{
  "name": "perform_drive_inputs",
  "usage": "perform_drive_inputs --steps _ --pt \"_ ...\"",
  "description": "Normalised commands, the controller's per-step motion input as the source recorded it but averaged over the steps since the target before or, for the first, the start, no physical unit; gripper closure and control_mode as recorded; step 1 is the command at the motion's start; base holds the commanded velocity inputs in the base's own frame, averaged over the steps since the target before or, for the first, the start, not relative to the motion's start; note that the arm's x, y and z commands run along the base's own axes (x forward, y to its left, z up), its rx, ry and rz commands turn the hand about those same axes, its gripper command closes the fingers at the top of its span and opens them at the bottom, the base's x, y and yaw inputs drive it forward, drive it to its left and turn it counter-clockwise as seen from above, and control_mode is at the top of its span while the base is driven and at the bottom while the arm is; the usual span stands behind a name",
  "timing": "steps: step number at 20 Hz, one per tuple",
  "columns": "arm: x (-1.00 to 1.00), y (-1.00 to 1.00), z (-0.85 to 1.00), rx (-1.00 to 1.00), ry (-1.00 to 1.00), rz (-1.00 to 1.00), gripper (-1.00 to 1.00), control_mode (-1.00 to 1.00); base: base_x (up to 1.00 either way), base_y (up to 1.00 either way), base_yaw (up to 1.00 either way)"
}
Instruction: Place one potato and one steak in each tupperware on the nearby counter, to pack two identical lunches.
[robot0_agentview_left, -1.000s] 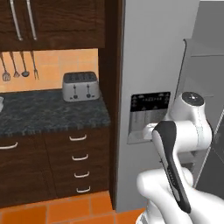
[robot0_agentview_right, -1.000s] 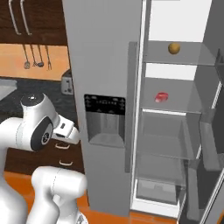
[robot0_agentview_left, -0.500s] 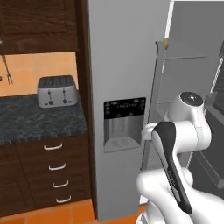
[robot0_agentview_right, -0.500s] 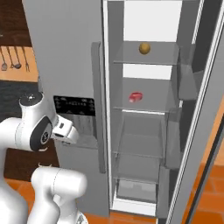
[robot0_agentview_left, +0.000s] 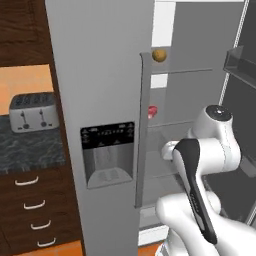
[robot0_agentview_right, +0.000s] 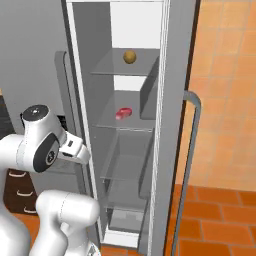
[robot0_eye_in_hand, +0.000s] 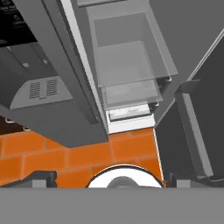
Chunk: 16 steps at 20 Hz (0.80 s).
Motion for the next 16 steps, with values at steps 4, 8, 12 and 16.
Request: perform_drive_inputs --steps 4,8,12,16 --pt "0.0 0.0 0.0 0.0 0.0 0.0 -1.0 1.0 0.35 -0.31 0.01" --pt "0.0 0.0 0.0 0.0 0.0 0.0 -1.0 1.0 0.26 -0.27 -0.06" --pt "0.0 0.0 0.0 0.0 0.0 0.0 -1.0 1.0 0.51 -0.32 -0.17" --pt "0.0 0.0 0.0 0.0 0.0 0.0 -1.0 1.0 0.51 -0.41 -0.17"
